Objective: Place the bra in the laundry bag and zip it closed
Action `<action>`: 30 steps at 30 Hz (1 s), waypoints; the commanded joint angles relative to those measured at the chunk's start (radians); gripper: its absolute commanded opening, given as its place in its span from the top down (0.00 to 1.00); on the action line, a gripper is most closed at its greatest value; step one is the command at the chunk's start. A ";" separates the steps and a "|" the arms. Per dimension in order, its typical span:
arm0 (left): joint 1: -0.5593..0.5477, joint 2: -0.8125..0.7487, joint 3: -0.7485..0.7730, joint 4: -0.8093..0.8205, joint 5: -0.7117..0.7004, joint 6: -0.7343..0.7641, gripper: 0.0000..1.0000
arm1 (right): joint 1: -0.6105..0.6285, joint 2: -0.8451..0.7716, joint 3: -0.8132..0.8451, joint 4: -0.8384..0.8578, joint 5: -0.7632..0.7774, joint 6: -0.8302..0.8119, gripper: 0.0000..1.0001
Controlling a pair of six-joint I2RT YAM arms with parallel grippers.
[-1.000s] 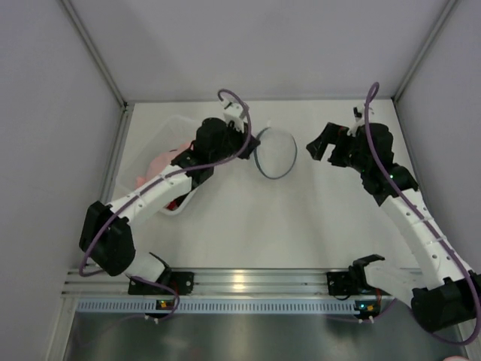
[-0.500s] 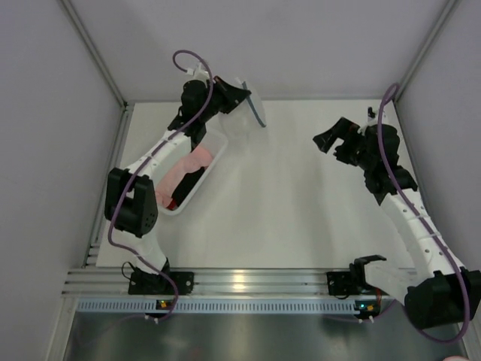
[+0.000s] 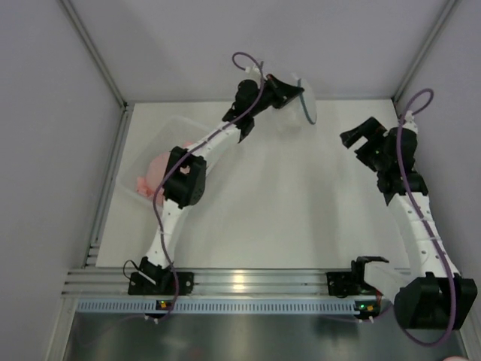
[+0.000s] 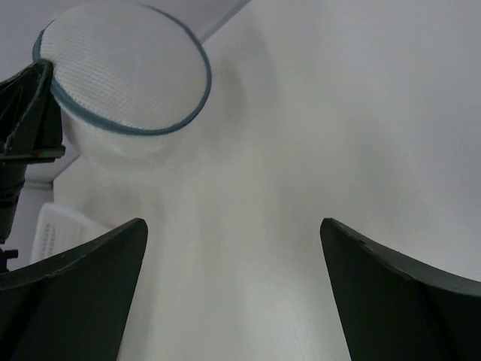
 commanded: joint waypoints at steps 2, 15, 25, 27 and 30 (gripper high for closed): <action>-0.106 0.167 0.261 0.234 -0.040 -0.107 1.00 | -0.176 -0.084 0.034 -0.103 0.040 -0.066 0.01; -0.137 0.411 0.228 0.357 -0.192 -0.245 1.00 | -0.248 -0.057 0.048 -0.112 0.016 -0.153 0.01; -0.123 0.247 -0.016 0.351 0.015 -0.116 0.32 | -0.247 -0.046 0.086 -0.101 -0.064 -0.224 0.01; -0.109 0.175 -0.037 0.331 0.047 -0.053 0.18 | -0.247 -0.040 0.119 -0.103 -0.073 -0.222 0.01; -0.085 0.070 -0.050 0.259 0.090 0.033 0.02 | -0.247 -0.037 0.170 -0.109 -0.106 -0.224 0.01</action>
